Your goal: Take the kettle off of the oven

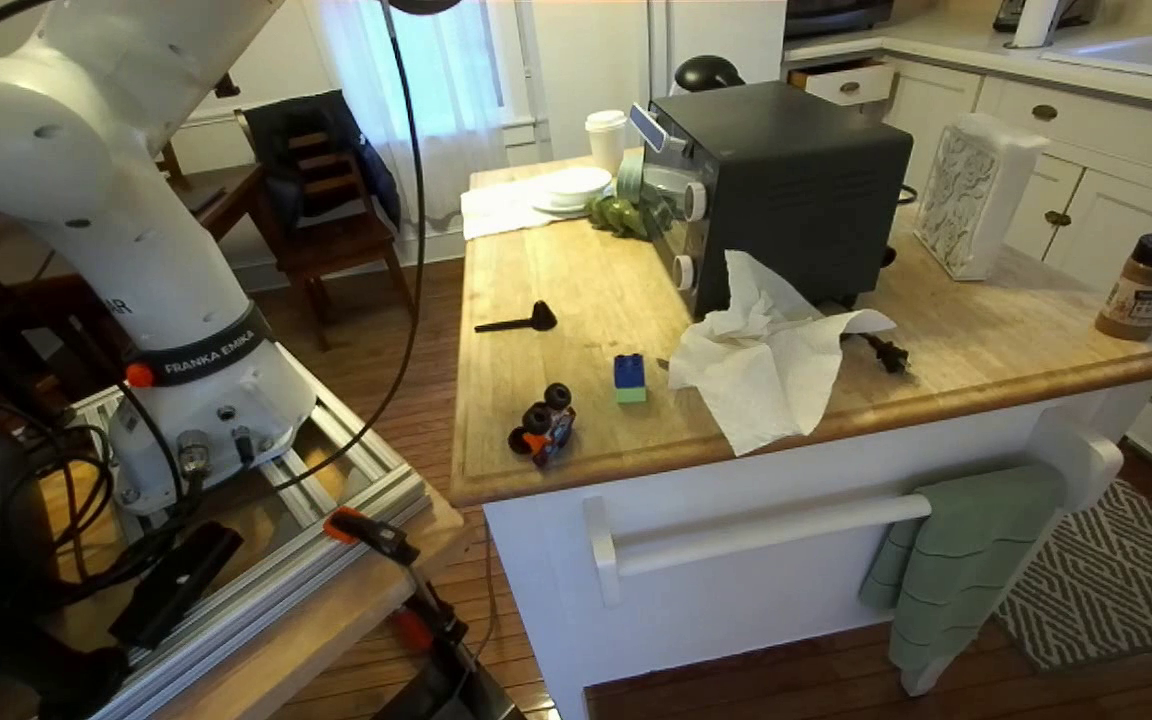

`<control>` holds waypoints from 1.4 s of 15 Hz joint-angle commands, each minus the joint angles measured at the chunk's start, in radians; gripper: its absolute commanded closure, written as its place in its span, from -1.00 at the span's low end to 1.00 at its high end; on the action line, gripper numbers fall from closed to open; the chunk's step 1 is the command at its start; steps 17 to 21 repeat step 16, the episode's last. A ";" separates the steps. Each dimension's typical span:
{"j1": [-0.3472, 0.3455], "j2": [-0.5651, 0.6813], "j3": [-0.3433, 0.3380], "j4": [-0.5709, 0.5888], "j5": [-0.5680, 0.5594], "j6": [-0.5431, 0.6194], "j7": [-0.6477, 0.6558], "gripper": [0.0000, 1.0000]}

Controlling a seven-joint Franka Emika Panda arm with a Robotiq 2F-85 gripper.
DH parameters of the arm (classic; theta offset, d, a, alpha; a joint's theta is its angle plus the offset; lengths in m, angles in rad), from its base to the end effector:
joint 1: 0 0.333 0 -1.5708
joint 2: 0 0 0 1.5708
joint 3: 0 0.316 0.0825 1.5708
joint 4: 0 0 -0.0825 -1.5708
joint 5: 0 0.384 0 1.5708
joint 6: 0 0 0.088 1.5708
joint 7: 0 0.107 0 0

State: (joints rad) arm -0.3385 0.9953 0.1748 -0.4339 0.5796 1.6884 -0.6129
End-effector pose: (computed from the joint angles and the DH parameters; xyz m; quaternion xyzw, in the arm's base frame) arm 0.7707 -0.1641 0.5176 -0.9115 -0.1657 -0.2628 0.2697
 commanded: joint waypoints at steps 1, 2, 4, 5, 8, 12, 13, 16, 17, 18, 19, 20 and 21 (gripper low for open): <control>-0.031 -0.064 -0.027 0.000 -0.130 -0.053 0.142 -1.00; -0.037 -0.077 -0.036 0.001 -0.162 -0.058 0.176 -1.00; -0.045 -0.103 -0.062 0.001 -0.220 -0.074 0.241 -1.00; -0.046 -0.115 -0.077 0.000 -0.248 -0.083 0.272 -1.00; -0.038 -0.156 -0.123 -0.014 -0.326 -0.127 0.373 -1.00; -0.014 -0.204 -0.172 -0.034 -0.406 -0.251 0.511 -1.00; -0.036 -0.169 -0.137 -0.011 -0.370 -0.193 0.440 -1.00; -0.024 -0.186 -0.154 -0.015 -0.389 -0.231 0.486 -1.00; -0.024 -0.186 -0.154 -0.015 -0.389 -0.231 0.486 -1.00; -0.024 -0.186 -0.154 -0.015 -0.389 -0.231 0.486 -1.00; -0.024 -0.186 -0.154 -0.015 -0.389 -0.231 0.486 -1.00; -0.024 -0.186 -0.154 -0.015 -0.389 -0.231 0.486 -1.00; -0.024 -0.186 -0.154 -0.015 -0.389 -0.231 0.486 -1.00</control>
